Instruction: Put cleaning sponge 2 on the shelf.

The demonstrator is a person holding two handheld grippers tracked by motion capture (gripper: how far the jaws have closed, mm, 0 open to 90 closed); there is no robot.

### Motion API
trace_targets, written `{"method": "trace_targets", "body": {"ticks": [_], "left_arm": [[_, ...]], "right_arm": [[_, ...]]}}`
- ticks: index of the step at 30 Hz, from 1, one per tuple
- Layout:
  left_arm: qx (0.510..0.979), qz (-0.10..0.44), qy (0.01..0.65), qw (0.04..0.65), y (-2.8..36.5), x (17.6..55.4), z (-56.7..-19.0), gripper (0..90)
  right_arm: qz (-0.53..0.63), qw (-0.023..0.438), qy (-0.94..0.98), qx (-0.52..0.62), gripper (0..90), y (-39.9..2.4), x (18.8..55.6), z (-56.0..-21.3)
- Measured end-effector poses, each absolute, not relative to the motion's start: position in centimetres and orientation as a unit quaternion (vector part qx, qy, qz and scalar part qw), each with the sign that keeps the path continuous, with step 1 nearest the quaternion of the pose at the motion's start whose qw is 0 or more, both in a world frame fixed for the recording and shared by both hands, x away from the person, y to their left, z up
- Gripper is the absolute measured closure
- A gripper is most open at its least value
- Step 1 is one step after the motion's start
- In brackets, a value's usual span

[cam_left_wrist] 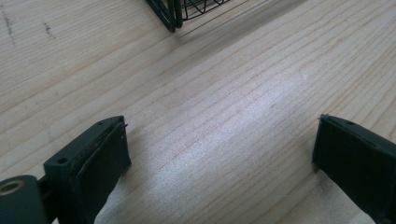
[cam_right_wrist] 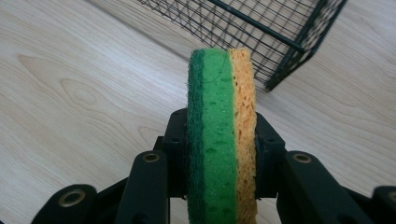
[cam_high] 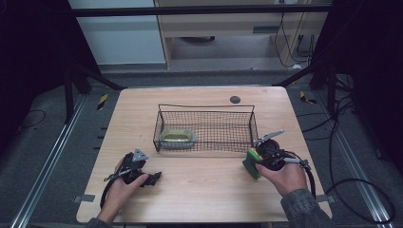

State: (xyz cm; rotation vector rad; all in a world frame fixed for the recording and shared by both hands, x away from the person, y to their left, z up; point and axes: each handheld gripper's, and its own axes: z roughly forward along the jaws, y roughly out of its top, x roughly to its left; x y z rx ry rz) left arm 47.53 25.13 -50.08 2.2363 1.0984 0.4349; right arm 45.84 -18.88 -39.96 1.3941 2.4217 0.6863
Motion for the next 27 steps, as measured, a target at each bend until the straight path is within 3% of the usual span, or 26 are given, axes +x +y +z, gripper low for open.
{"method": "trace_targets", "body": {"ticks": [15,27], "left_arm": [[0.838,0.169,0.415,0.311,25.3,47.4,-50.3,0.8],[0.831,0.176,0.408,0.335,25.8,47.5,-50.8,0.0]], "right_arm": [[0.242,0.164,0.813,0.503,65.3,-21.8,46.1,-37.7],[0.258,0.188,0.794,0.518,65.2,-23.7,48.4,-34.4]]}}
